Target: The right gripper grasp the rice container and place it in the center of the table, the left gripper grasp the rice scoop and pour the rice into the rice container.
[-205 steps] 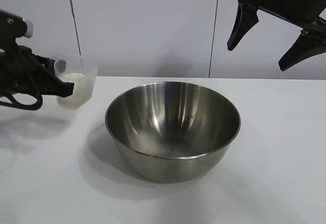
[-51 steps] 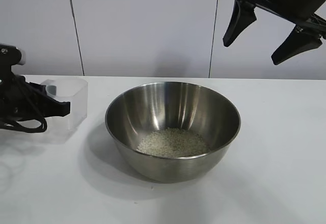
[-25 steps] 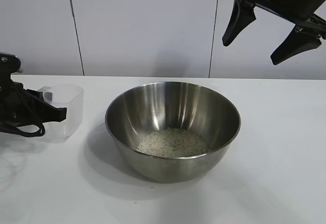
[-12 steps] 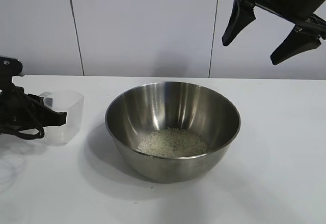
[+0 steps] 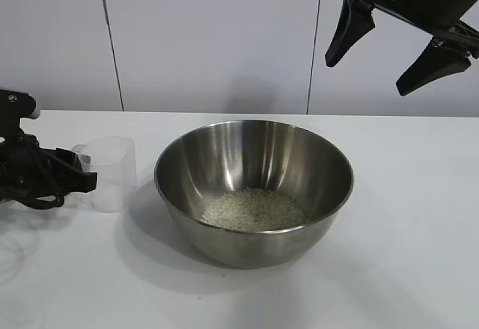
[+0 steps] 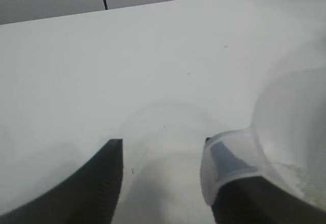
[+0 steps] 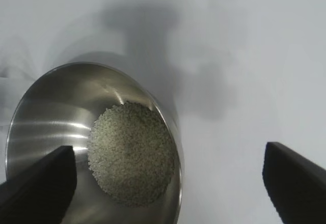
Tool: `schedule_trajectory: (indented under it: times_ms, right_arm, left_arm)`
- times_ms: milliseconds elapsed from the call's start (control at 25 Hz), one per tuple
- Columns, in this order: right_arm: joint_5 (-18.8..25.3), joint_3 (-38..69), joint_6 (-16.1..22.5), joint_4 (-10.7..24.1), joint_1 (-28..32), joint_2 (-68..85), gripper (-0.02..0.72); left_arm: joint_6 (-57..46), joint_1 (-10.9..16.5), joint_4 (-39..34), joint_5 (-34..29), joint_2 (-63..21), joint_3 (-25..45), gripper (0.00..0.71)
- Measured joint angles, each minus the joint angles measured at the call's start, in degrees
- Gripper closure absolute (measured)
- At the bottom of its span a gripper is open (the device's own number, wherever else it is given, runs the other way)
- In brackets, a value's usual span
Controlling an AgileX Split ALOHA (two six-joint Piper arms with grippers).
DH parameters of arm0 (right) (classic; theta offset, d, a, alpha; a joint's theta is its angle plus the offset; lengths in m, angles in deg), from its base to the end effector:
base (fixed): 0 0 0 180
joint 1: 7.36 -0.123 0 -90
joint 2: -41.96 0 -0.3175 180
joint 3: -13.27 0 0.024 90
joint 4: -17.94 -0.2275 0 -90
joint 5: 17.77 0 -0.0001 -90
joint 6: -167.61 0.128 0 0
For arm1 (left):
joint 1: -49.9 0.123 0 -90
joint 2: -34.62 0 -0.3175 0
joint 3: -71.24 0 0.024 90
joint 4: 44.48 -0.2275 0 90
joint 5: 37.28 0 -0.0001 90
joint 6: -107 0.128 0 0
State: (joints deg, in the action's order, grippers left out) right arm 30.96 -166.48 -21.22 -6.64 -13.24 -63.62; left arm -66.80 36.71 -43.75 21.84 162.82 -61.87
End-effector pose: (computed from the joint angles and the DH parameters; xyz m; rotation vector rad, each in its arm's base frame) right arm 0.3619 0.0775 0.2826 -0.0584 2.6505 0.5017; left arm 0.3457 -0.0796 0.0918 0.3276 1.9981 -0.0703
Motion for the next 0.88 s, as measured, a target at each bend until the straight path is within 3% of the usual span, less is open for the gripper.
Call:
schedule_trajectory:
  times_ms: [280,440,680,880]
  right_arm:
    - [0.2,0.0,0.0,-0.2,0.0,0.0,0.021]
    - [0.4,0.0,0.0,-0.2,0.0,0.0,0.021]
    - [1.0,0.0,0.0,-0.2,0.0,0.0,0.021]
    - [1.0,0.0,-0.2,-0.3,0.0,0.0,0.021]
  left_arm:
    - [0.0,0.0,0.0,-1.0,-5.9,3.9,0.053]
    - [0.0,0.0,0.0,-6.4,-11.2,5.1,0.051]
    - [-5.0,0.0,-1.3,-27.7,-22.8,5.3,0.02]
    - [-13.1,0.0,-1.9,-56.7,-35.2,-0.9,0.017]
